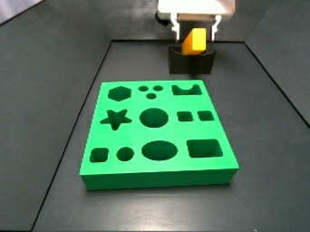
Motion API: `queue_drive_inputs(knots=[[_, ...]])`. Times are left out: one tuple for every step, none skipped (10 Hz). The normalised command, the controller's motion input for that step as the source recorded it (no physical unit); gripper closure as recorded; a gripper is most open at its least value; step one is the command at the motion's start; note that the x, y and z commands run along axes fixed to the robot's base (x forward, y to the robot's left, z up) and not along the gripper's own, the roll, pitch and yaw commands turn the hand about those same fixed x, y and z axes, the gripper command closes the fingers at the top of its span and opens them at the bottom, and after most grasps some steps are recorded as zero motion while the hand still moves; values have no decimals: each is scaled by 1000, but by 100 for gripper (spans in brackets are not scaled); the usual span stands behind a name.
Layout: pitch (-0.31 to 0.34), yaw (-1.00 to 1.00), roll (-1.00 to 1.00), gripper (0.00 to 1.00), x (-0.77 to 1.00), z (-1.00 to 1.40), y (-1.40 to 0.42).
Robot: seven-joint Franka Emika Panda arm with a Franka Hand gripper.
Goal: Pick up the rectangle object. Move up. Place the rectangle object on the fixture. Regrasp the rectangle object. Move to above the board. Insert the rectangle object.
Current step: Regrasp the rectangle object.
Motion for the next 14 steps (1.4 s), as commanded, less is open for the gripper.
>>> queue_drive_inputs(knots=[[40,-5,-13,0,-18,1000,0],[41,-10,29,0,-34,1000,3],[42,-12,40,0,-39,890,1],[42,-14,58,0,-40,647,-2],[38,-19,63,0,-36,403,-1],[35,-19,59,0,-33,215,1],[54,32,1000,0,-8,791,-1000],[53,32,1000,0,2,739,-1000],[46,31,1000,0,-24,723,-1000],[37,30,1000,0,-72,633,-1000],[31,30,1000,0,-75,359,-818],[30,29,1000,0,-59,226,-701],[28,29,1000,0,-29,99,-449],[26,30,1000,0,-24,52,-239]])
